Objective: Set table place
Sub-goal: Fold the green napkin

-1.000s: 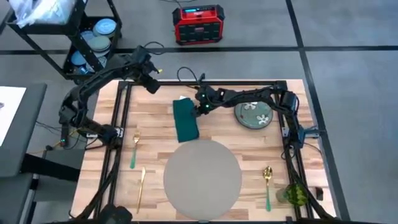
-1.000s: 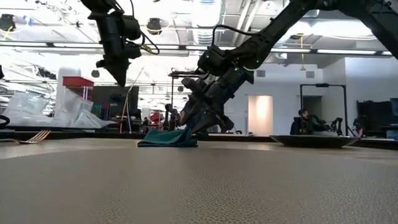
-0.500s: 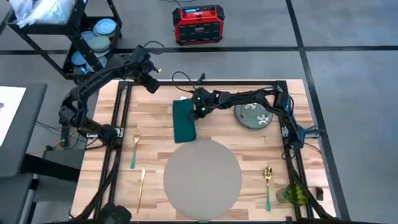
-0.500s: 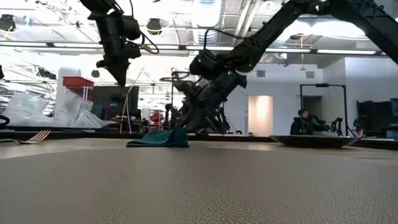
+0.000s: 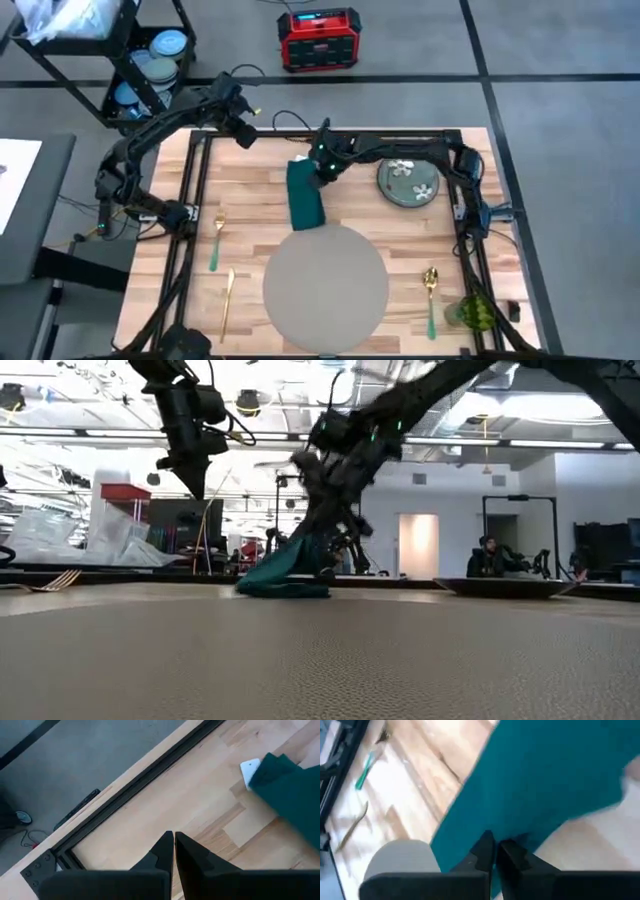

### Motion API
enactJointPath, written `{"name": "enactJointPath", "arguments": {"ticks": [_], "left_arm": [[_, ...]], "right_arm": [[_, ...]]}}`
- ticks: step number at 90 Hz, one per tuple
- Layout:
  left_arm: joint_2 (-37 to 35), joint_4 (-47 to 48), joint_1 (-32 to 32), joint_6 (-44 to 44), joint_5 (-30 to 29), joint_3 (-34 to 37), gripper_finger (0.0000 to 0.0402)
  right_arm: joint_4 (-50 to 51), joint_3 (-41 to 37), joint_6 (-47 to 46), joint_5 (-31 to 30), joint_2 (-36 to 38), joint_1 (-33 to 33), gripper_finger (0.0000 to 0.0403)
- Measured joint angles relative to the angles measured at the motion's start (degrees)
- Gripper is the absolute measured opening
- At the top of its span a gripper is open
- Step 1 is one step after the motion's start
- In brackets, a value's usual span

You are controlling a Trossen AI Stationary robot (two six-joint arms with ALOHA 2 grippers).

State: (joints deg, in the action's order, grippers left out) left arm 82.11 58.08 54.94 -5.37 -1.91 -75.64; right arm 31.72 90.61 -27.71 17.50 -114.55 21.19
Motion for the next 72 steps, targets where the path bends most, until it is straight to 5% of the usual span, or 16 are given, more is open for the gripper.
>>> {"name": "enactJointPath", "arguments": {"ticks": [30, 51, 72], "left_arm": [[0.0, -2.2, 0.0, 0.0, 0.0, 0.0, 0.0], [0.0, -1.8, 0.0, -2.6, 0.0, 0.0, 0.0], [0.0, -2.4, 0.9, -3.2, 0.0, 0.0, 0.0]], "right_arm": [[28.9, 0.0, 12.3, -15.1, 5.9, 3.6, 0.0], [28.7, 0.0, 9.0, -15.7, 7.4, 6.8, 0.0], [24.6, 0.0, 7.8, -25.2, 15.5, 7.3, 0.0]]}}
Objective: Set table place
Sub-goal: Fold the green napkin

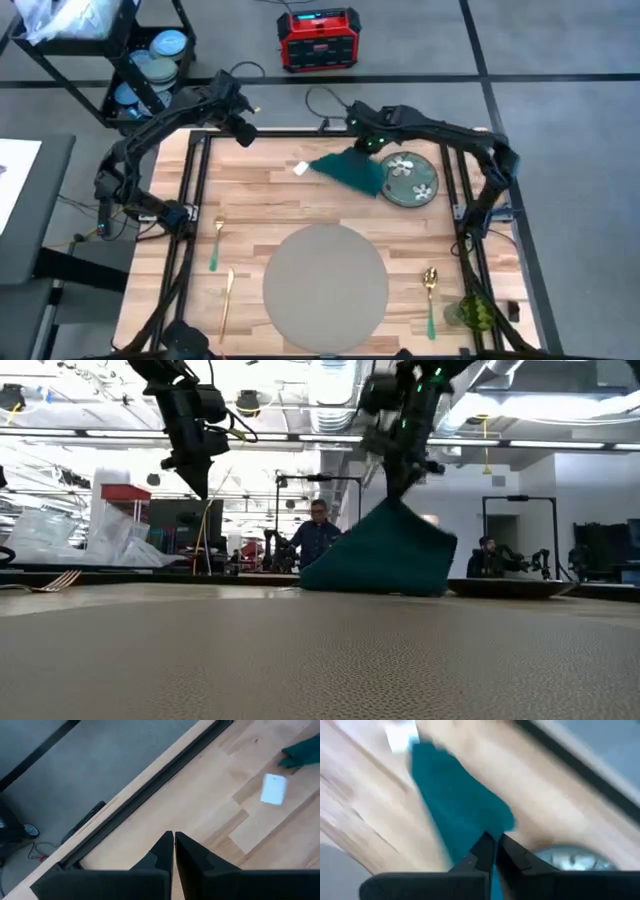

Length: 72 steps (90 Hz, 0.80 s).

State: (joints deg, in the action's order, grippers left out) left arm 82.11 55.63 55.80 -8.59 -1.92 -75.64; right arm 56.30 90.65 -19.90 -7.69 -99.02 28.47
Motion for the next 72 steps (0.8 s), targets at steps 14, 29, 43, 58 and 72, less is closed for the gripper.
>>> {"name": "enactJointPath", "arguments": {"ticks": [14, 29, 43, 58, 72], "left_arm": [[0.0, -1.6, 0.8, 0.1, 0.0, 0.0, 0.0], [0.0, -2.0, 1.3, 0.1, 0.0, 0.0, 0.0], [0.0, -2.3, 1.3, 1.3, 0.0, 0.2, 0.0], [0.0, -2.6, 1.1, 3.2, 0.1, 3.3, 0.0], [0.0, -2.8, 1.1, 4.1, 1.6, 7.5, 0.0]], "right_arm": [[4.2, -0.1, 0.7, -1.7, 1.3, 3.4, 0.0], [1.5, -0.1, 0.3, 0.8, 0.0, 1.8, 0.0], [-8.6, -0.1, -2.0, 9.3, -6.3, -3.7, 0.0], [-18.7, 0.3, -2.3, 18.0, -16.9, -11.8, 0.0], [-20.2, 4.6, 1.9, 27.4, -23.0, -14.2, 0.0]]}}
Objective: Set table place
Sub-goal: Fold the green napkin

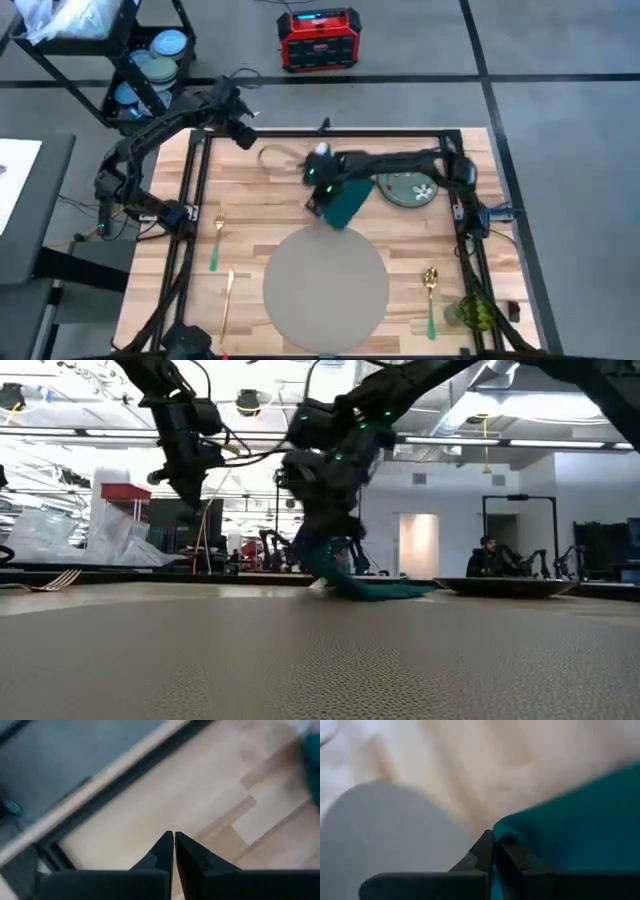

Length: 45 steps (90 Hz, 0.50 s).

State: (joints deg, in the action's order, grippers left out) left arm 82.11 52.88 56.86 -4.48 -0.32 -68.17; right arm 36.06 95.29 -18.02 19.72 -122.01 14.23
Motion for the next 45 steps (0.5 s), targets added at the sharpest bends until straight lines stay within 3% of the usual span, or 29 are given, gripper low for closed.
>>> {"name": "enactJointPath", "arguments": {"ticks": [14, 32, 45], "left_arm": [[0.0, 0.1, 0.0, 2.3, 1.3, 3.3, 0.0], [0.0, -0.7, -0.7, 4.3, 4.1, 4.6, 0.0], [0.0, -2.1, -2.2, 5.0, 4.1, 4.6, 0.0]], "right_arm": [[1.0, 1.3, 1.7, 6.3, -1.2, 3.7, 0.0028], [1.1, 1.3, 3.8, 8.0, -0.7, 3.4, 0.0125], [0.7, 1.3, 3.7, 5.9, -0.6, 2.5, 0.0189]]}}
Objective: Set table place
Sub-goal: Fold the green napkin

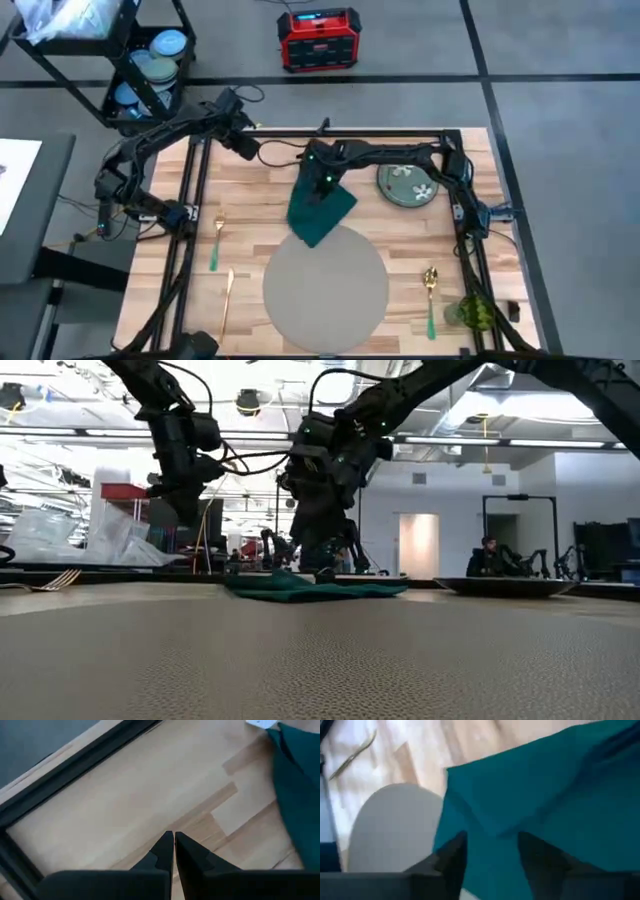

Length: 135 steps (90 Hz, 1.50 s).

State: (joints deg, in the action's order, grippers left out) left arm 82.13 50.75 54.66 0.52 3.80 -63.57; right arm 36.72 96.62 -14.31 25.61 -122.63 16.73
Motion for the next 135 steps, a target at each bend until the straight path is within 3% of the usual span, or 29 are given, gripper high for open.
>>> {"name": "enactJointPath", "arguments": {"ticks": [11, 27, 58, 100, 119, 135], "left_arm": [[0.0, -0.4, -1.0, 1.7, 0.0, 0.0, 0.0], [0.0, -0.3, -3.3, 3.8, -0.2, 0.0, 0.0], [0.0, -0.6, -8.2, 4.6, -0.2, 0.0, 0.0], [0.0, 1.7, -7.7, 1.3, -1.6, 0.0, 0.0], [0.0, 3.4, -5.2, -0.5, -3.4, 0.0, 0.0], [0.0, 9.6, -4.3, -5.0, -6.0, 0.0, 0.0]], "right_arm": [[0.4, 0.0, -0.6, -9.1, -0.4, -0.9, 0.0201], [-4.2, -0.1, 1.8, -16.6, -0.4, 0.1, 0.0178], [-6.4, -0.7, -0.7, -12.5, -0.4, 3.0, 0.0149], [-13.7, -1.2, -5.9, -11.2, -3.9, 1.5, 0.0152], [-13.5, -1.2, -5.3, -13.6, -4.3, 0.8, 0.0149], [-13.5, -1.1, -6.4, -13.5, -4.2, 1.1, 0.0148]]}}
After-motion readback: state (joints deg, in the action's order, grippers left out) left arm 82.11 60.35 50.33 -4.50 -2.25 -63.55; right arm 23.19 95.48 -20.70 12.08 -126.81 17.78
